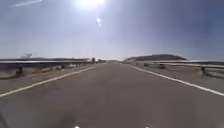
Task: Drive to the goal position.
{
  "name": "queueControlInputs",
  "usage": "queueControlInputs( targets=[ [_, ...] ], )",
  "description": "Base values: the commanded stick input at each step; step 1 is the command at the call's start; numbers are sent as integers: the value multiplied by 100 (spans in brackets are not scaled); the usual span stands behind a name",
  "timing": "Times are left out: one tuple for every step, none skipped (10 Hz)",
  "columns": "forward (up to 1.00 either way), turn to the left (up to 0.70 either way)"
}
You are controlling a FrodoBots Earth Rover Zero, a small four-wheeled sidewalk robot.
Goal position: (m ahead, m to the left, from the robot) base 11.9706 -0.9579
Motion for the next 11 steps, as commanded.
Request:
queueControlInputs(
  targets=[
    [100, 0],
    [100, 0],
    [100, 0],
    [100, 0],
    [100, 0],
    [100, 0],
    [100, 0],
    [100, 0],
    [100, 0],
    [100, 0],
    [100, 0]
  ],
)
